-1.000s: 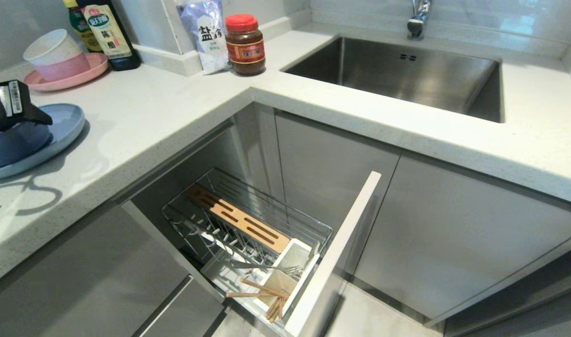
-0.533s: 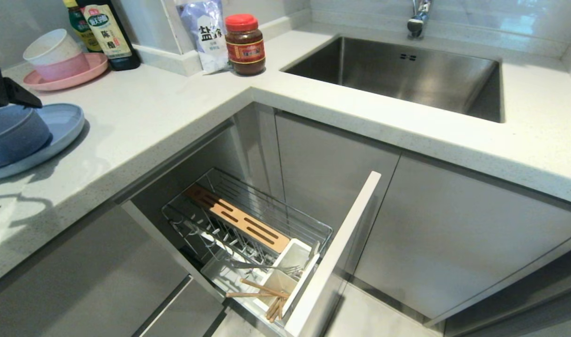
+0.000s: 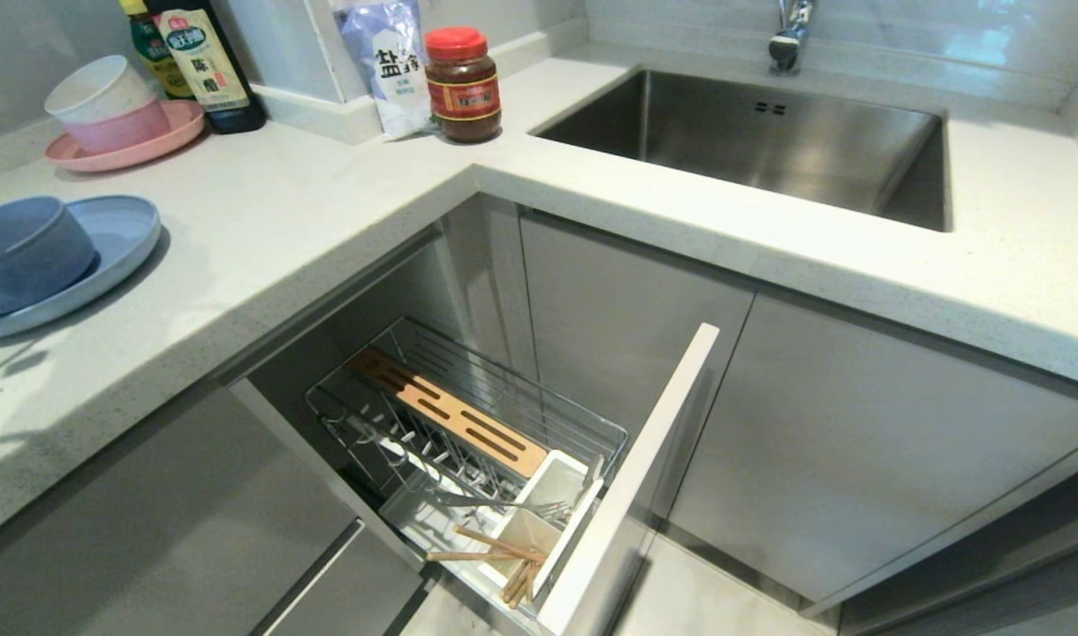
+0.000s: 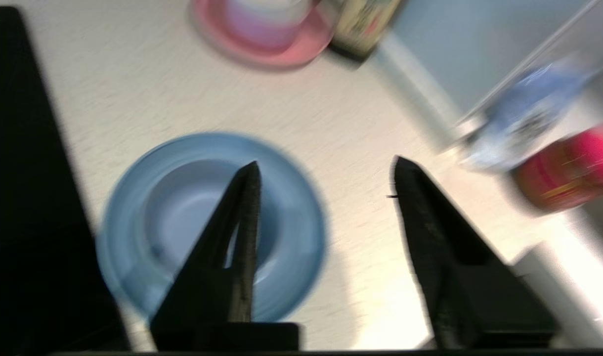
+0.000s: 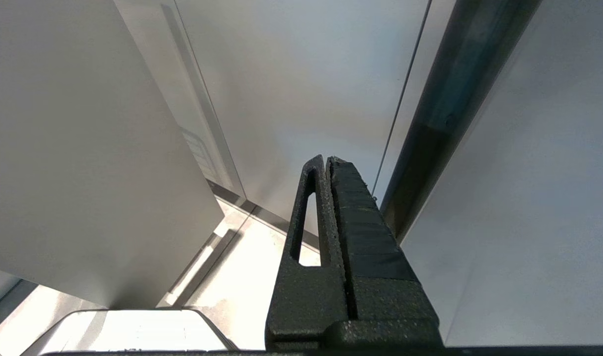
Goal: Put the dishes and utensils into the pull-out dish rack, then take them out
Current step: Take the fork out of the cupboard
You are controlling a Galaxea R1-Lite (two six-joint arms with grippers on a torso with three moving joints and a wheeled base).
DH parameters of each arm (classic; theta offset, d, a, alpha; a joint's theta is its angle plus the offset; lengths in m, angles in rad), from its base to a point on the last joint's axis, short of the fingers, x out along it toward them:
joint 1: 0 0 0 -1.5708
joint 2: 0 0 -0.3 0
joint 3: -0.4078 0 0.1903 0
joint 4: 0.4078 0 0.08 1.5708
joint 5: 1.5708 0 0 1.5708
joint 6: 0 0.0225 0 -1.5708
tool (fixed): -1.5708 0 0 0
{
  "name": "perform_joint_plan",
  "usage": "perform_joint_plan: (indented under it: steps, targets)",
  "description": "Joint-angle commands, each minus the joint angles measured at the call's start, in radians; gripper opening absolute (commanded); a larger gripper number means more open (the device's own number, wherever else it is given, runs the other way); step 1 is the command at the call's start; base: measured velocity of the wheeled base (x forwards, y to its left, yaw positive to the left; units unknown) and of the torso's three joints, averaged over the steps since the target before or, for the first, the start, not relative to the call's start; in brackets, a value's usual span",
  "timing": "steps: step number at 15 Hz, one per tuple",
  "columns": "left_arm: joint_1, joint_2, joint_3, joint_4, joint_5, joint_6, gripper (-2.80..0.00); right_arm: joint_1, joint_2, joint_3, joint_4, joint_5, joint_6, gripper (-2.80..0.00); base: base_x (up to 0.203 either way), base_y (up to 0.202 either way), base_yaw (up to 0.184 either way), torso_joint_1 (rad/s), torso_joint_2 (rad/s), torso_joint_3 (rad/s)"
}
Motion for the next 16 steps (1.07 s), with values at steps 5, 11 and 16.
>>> perform_joint_plan:
  steps: [5, 11, 16]
  targets:
    - [-0.305, -0.074, 0.044, -0.055, 0.048, -0.198, -2.8, 0.0, -0.004, 0.002, 0.0, 0.0, 0.0, -2.8, 0.0, 0.0, 0.0, 0.0, 0.0, 0.0]
    - [-0.743, -0.028, 0.199, 0.019, 0.11, -0.254, -2.8, 0.0, -0.004, 0.002, 0.0, 0.0, 0.0, -2.8, 0.0, 0.0, 0.0, 0.0, 0.0, 0.0]
    - [-0.862, 0.105, 0.356, 0.084, 0.108, -0.32, -2.8, 0.0, -0.004, 0.002, 0.0, 0.0, 0.0, -2.8, 0.0, 0.0, 0.0, 0.0, 0.0, 0.0]
